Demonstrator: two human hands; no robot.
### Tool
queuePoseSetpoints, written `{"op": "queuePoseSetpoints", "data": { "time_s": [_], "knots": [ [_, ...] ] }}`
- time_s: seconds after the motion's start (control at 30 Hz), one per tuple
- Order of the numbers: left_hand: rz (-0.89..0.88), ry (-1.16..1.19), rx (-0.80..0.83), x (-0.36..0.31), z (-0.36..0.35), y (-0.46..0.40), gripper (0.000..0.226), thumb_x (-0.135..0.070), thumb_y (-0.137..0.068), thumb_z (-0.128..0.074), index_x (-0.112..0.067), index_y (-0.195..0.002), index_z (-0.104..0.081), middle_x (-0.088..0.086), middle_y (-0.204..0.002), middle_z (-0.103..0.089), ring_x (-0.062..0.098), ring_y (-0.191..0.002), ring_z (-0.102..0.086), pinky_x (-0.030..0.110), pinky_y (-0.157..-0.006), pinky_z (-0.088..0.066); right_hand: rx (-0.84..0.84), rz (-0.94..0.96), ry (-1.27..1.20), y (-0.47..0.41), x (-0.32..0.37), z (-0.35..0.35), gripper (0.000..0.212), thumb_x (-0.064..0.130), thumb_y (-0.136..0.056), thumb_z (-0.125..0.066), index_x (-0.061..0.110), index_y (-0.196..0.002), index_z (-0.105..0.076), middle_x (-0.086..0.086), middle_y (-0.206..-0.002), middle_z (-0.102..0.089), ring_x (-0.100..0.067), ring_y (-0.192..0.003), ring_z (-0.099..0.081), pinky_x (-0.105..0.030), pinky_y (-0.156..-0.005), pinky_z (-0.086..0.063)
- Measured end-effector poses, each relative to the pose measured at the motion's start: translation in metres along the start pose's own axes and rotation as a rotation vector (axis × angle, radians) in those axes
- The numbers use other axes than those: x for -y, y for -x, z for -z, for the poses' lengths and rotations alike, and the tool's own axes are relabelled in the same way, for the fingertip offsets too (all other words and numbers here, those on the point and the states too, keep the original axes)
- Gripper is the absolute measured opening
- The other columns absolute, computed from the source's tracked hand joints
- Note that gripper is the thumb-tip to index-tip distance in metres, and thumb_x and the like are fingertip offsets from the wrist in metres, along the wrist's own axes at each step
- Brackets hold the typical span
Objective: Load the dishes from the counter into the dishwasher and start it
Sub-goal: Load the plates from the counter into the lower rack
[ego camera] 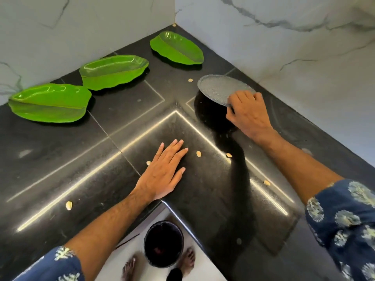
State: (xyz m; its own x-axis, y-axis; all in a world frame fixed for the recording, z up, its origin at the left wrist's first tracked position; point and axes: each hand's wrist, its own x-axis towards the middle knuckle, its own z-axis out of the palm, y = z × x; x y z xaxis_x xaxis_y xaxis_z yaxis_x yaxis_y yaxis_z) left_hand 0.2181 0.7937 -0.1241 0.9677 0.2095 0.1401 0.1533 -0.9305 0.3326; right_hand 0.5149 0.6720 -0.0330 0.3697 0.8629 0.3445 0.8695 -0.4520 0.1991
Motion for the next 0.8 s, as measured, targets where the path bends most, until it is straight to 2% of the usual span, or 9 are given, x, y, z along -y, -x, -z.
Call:
{"op": "queuePoseSetpoints", "data": {
  "time_s": [0.07, 0.17, 0.27, 0.33, 0.47, 0.53, 0.63, 0.7, 0.8],
  "knots": [
    [-0.032, 0.044, -0.025, 0.002, 0.001, 0.001, 0.053, -0.041, -0.106, -0.034, -0.017, -0.154, -0.032, 0.001, -0.166, -0.02, 0.014, -0.155, -0.006, 0.047, -0.126, -0.01, -0.098, -0.171, -0.189, 0.01, 0.002, 0.021, 0.014, 0.027, -0.101, -0.047, 0.016, -0.102, -0.055, -0.004, -0.099, -0.057, -0.026, -0.088, -0.05, -0.043, -0.076, -0.037],
    [-0.09, 0.106, -0.046, 0.002, 0.005, 0.002, 0.051, -0.04, -0.106, -0.035, -0.018, -0.152, -0.036, 0.001, -0.163, -0.026, 0.013, -0.154, -0.011, 0.049, -0.126, -0.013, -0.24, -0.434, -0.513, 0.033, 0.01, 0.063, 0.009, 0.018, -0.101, -0.05, 0.012, -0.104, -0.055, -0.005, -0.101, -0.058, -0.024, -0.092, -0.051, -0.044, -0.079, -0.041],
    [-0.135, 0.18, -0.073, 0.0, 0.012, 0.003, 0.049, -0.039, -0.105, -0.035, -0.018, -0.149, -0.04, 0.0, -0.16, -0.032, 0.013, -0.153, -0.016, 0.052, -0.124, -0.016, -0.347, -0.681, -0.844, 0.07, 0.028, 0.111, 0.006, 0.015, -0.103, -0.046, 0.015, -0.099, -0.05, 0.004, -0.09, -0.054, -0.002, -0.082, -0.05, -0.021, -0.075, -0.04],
    [-0.173, 0.242, -0.09, -0.003, 0.018, 0.007, 0.048, -0.038, -0.105, -0.035, -0.017, -0.147, -0.043, 0.0, -0.157, -0.036, 0.012, -0.152, -0.02, 0.053, -0.123, -0.016, -0.429, -0.765, -0.889, 0.108, 0.05, 0.142, 0.01, 0.016, -0.103, -0.046, 0.022, -0.096, -0.048, 0.016, -0.082, -0.051, 0.007, -0.073, -0.046, -0.009, -0.067, -0.035],
    [-0.202, 0.504, -0.129, -0.024, 0.04, 0.033, 0.042, -0.033, -0.103, -0.039, -0.012, -0.136, -0.055, 0.003, -0.148, -0.045, 0.014, -0.143, -0.037, 0.043, -0.121, -0.027, -0.554, -0.971, -0.981, 0.202, 0.11, 0.196, 0.016, 0.022, -0.103, -0.045, 0.033, -0.094, -0.052, 0.027, -0.078, -0.051, 0.008, -0.071, -0.043, -0.008, -0.065, -0.038],
    [-0.222, 0.685, -0.128, -0.044, 0.052, 0.052, 0.038, -0.032, -0.103, -0.04, -0.013, -0.13, -0.058, 0.0, -0.138, -0.048, 0.008, -0.132, -0.043, 0.037, -0.115, -0.034, -0.642, -1.142, -1.066, 0.247, 0.139, 0.215, 0.015, 0.024, -0.103, -0.047, 0.029, -0.092, -0.057, 0.02, -0.081, -0.054, -0.001, -0.075, -0.046, -0.019, -0.068, -0.041],
    [-0.29, 0.97, 0.166, -0.091, 0.076, 0.087, 0.042, -0.039, -0.102, -0.042, -0.018, -0.138, -0.048, -0.017, -0.136, -0.048, 0.0, -0.122, -0.049, 0.028, -0.106, -0.042, -0.804, -1.376, -1.214, 0.314, 0.184, 0.241, 0.018, 0.017, -0.104, -0.047, 0.02, -0.091, -0.059, 0.004, -0.08, -0.059, -0.01, -0.074, -0.05, -0.033, -0.07, -0.045],
    [-0.335, 1.105, 0.361, -0.126, 0.084, 0.11, 0.041, -0.031, -0.103, -0.048, -0.025, -0.143, -0.043, -0.023, -0.139, -0.053, 0.0, -0.13, -0.048, 0.018, -0.108, -0.038, -0.889, -1.511, -1.289, 0.35, 0.212, 0.258, 0.018, 0.013, -0.105, -0.045, 0.016, -0.092, -0.058, -0.001, -0.082, -0.06, -0.013, -0.076, -0.053, -0.037, -0.075, -0.048],
    [-0.317, 1.281, 0.526, -0.182, 0.085, 0.148, 0.045, -0.017, -0.098, -0.059, -0.015, -0.141, -0.048, -0.005, -0.133, -0.064, 0.012, -0.125, -0.057, 0.029, -0.108, -0.045, -1.049, -1.671, -1.374, 0.41, 0.254, 0.287, 0.018, 0.012, -0.106, -0.041, 0.017, -0.096, -0.056, -0.002, -0.087, -0.061, -0.014, -0.079, -0.054, -0.033, -0.073, -0.049]
  ]
}}
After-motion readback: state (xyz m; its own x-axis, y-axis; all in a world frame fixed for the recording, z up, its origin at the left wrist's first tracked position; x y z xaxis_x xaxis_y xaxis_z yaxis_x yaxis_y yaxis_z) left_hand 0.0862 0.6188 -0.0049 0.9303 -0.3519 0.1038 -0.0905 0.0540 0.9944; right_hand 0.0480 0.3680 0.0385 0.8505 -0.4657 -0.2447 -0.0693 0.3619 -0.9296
